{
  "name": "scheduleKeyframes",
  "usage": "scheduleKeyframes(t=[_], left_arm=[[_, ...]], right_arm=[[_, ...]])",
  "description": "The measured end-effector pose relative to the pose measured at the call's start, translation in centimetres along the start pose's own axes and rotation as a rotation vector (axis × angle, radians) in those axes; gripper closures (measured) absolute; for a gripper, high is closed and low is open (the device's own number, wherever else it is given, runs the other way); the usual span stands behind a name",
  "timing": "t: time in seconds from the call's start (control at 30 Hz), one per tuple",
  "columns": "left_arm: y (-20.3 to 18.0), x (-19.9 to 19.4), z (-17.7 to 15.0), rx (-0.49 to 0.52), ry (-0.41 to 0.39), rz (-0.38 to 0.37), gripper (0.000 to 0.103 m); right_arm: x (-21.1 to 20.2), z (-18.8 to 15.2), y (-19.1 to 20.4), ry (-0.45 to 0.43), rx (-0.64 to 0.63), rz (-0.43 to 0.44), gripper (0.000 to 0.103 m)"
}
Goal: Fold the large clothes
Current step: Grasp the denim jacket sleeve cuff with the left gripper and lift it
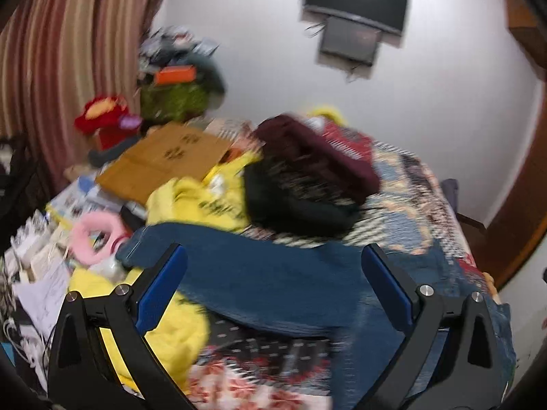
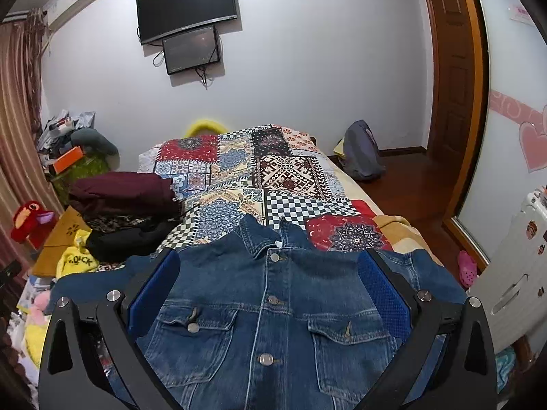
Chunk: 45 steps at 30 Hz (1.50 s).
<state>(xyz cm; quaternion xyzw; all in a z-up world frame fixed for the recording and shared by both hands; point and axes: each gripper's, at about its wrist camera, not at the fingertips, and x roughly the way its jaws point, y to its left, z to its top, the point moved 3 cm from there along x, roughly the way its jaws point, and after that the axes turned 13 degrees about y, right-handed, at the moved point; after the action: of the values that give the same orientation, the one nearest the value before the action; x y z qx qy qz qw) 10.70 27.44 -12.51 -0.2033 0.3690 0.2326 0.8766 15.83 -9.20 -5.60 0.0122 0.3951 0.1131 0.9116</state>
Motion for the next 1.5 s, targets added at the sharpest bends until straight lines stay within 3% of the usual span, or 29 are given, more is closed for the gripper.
scheduleKeyframes(t=[0.23,0.43,0.53,0.67,0.9,1.03,1.13,1.2,1.27,1.4,1.5], left_arm=[[9.8,7.0,-0.9,-0.184,0.197,0.032,0.000],[14.4,12.6,-2.1,-0.316,0.372,-0.072,0.008],[16.4,14.7,-2.1,-0.383,0.412,-0.110,0.009],[18.5,17.1,-2.1,-0.468,0.448,-0.177,0.018],[20.7,20.2,-1.4,-0.503,0.459,-0.125,0.032],[21.1,20.9,-0.5,-0.470,0.437,-0.033,0.045],[21.1,21.0,0.0,-0.435,0.417,0.031,0.060],[20.7,20.9,0.4,-0.393,0.406,0.092,0.081],[20.1,20.5,0.8,-0.350,0.405,0.127,0.091],[18.2,18.0,2.6,-0.269,0.327,0.153,0.098],[16.1,15.6,4.5,-0.217,0.261,0.130,0.099]], right_arm=[[3.3,0.0,0.6,0.108,-0.030,0.014,0.000],[5.5,-0.4,1.7,0.177,-0.067,0.024,0.000],[6.3,-0.5,2.0,0.201,-0.082,0.022,0.000],[7.1,-0.3,2.2,0.217,-0.083,0.021,0.000],[8.0,-0.4,2.2,0.256,-0.067,0.040,0.000],[8.2,-0.5,2.2,0.262,-0.074,0.025,0.000],[8.3,-0.6,2.1,0.269,-0.076,0.009,0.000],[8.2,-0.6,1.9,0.271,-0.072,0.001,0.000],[8.0,-0.6,1.8,0.270,-0.067,-0.004,0.000],[7.4,-0.6,1.1,0.263,-0.067,-0.020,0.000],[6.9,-0.5,0.7,0.248,-0.067,-0.030,0.000]])
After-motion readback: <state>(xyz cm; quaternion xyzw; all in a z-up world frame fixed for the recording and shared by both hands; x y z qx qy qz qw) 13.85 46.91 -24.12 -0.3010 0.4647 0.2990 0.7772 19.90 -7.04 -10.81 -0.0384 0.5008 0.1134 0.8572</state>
